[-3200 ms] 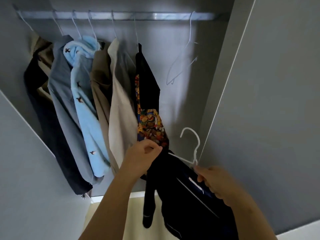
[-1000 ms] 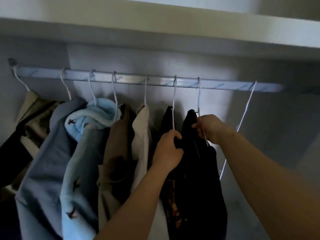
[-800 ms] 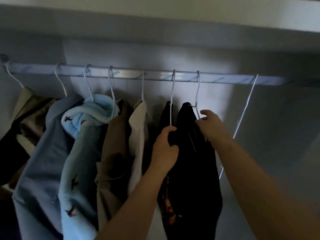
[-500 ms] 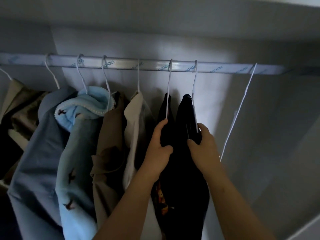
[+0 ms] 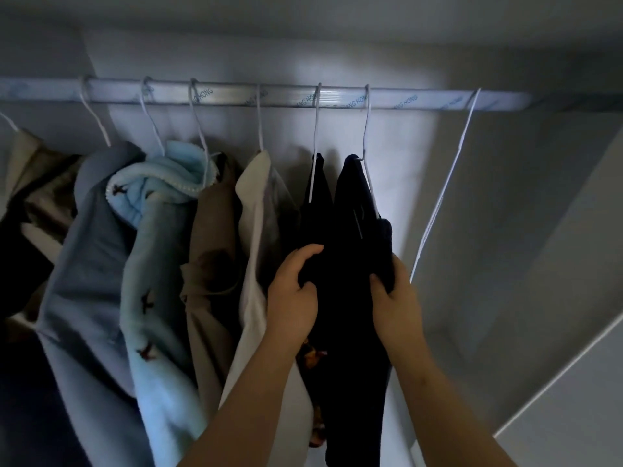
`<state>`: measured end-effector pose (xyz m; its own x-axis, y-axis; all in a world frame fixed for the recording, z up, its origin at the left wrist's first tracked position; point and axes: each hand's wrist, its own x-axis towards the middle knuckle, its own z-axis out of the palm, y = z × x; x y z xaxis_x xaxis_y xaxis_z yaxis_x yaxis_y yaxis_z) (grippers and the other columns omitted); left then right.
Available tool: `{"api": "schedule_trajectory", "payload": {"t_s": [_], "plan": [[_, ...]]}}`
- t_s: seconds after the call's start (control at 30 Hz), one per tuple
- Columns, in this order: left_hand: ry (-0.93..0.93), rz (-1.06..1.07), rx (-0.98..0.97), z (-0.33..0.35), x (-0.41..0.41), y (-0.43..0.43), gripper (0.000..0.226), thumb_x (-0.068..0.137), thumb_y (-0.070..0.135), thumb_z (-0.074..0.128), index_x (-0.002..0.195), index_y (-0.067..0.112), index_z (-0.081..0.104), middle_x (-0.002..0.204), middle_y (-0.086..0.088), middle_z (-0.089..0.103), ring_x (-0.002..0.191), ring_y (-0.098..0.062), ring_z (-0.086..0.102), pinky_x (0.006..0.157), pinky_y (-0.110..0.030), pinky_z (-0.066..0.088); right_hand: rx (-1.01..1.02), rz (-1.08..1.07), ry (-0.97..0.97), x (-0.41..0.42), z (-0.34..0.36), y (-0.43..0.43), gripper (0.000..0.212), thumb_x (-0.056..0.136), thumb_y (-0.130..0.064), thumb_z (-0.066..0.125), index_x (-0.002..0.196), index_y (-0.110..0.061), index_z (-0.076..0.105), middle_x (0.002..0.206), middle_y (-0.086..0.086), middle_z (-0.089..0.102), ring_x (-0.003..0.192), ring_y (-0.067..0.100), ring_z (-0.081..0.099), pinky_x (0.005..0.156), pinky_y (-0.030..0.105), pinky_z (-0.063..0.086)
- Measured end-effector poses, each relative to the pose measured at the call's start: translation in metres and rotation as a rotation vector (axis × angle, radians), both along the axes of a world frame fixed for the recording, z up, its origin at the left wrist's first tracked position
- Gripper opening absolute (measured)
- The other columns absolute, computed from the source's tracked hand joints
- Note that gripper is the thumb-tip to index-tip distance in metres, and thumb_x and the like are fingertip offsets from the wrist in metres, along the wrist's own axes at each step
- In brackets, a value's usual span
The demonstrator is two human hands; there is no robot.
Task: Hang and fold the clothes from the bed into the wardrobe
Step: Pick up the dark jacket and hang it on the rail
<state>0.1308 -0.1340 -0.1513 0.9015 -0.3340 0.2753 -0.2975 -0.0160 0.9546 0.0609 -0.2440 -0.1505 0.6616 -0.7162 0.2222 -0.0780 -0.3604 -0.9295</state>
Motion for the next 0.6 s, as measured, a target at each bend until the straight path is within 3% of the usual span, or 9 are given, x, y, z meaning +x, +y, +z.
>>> {"api": "schedule_trajectory", "payload": {"t_s": [0.07,0.17,0.27,0.37,0.43,0.5,0.53,0.57,0.6], "plan": [[-0.114,0.040,0.045,-0.006,-0.008,0.004,0.054,0.087,-0.014,0.041,0.105,0.034,0.059,0.120,0.010,0.054,0.119,-0.009,0.050,0.107,-0.021,0.035,0.057,0.038,0.028,-0.008,-0.006,0.003,0.037,0.094,-0.019,0.045,0.130,-0.027,0.048,0.105,-0.015,0.060,0.099,0.009,0.058,0.086,0.027,0.046],[-0.230,0.102,0.122,-0.018,-0.022,0.007,0.040,0.090,-0.011,0.043,0.109,0.016,0.065,0.127,-0.004,0.051,0.119,-0.016,0.049,0.106,-0.027,0.038,0.070,0.080,0.082,-0.024,-0.018,0.009,0.037,0.093,-0.021,0.047,0.129,-0.029,0.046,0.101,-0.016,0.058,0.093,0.006,0.057,0.084,0.027,0.047],[-0.216,0.194,0.163,-0.035,-0.053,0.012,0.034,0.087,-0.011,0.048,0.106,0.010,0.066,0.124,-0.002,0.049,0.110,-0.013,0.051,0.098,-0.023,0.043,0.062,0.117,0.125,-0.053,-0.033,0.013,0.027,0.090,-0.019,0.047,0.114,-0.032,0.050,0.100,-0.013,0.059,0.091,0.007,0.059,0.082,0.032,0.052],[-0.067,0.206,0.182,-0.057,-0.091,0.017,0.029,0.086,-0.008,0.052,0.097,0.014,0.066,0.106,0.003,0.057,0.097,-0.014,0.057,0.087,-0.024,0.048,0.081,0.106,0.142,-0.095,-0.049,0.016,0.025,0.091,-0.014,0.050,0.089,-0.039,0.044,0.073,-0.022,0.049,0.075,-0.010,0.056,0.061,0.011,0.046],[0.114,0.190,0.145,-0.070,-0.120,0.022,0.028,0.086,-0.006,0.053,0.087,0.020,0.063,0.090,0.010,0.060,0.084,-0.009,0.059,0.076,-0.013,0.046,0.120,0.095,0.173,-0.124,-0.063,0.019,0.023,0.090,-0.010,0.053,0.083,-0.032,0.046,0.067,-0.022,0.040,0.074,-0.018,0.053,0.069,0.013,0.043],[0.323,0.176,0.132,-0.083,-0.148,0.026,0.030,0.084,-0.004,0.055,0.080,0.025,0.063,0.079,0.012,0.062,0.068,0.000,0.059,0.062,-0.005,0.043,0.192,0.092,0.230,-0.151,-0.078,0.021,0.026,0.090,-0.011,0.053,0.083,-0.035,0.048,0.072,-0.019,0.044,0.070,-0.008,0.056,0.073,0.023,0.041],[0.429,0.154,0.122,-0.088,-0.162,0.027,0.029,0.084,-0.002,0.055,0.081,0.025,0.065,0.077,0.008,0.064,0.064,-0.002,0.059,0.059,-0.010,0.045,0.237,0.089,0.267,-0.162,-0.087,0.022,0.024,0.091,-0.014,0.053,0.093,-0.038,0.050,0.081,-0.017,0.049,0.072,-0.006,0.054,0.063,0.028,0.042],[0.527,0.123,0.113,-0.094,-0.175,0.029,0.025,0.084,0.000,0.056,0.085,0.023,0.067,0.078,0.003,0.065,0.065,-0.007,0.060,0.061,-0.017,0.046,0.281,0.074,0.306,-0.173,-0.096,0.023,0.026,0.091,-0.016,0.053,0.109,-0.035,0.051,0.096,-0.012,0.053,0.075,-0.005,0.051,0.054,0.023,0.041],[0.601,0.094,0.128,-0.097,-0.188,0.032,0.023,0.083,0.002,0.056,0.089,0.021,0.068,0.079,-0.001,0.065,0.068,-0.012,0.060,0.063,-0.022,0.046,0.321,0.053,0.342,-0.186,-0.105,0.025,0.033,0.091,-0.019,0.053,0.123,-0.028,0.049,0.112,-0.006,0.053,0.076,-0.004,0.050,0.058,0.014,0.036]]}}
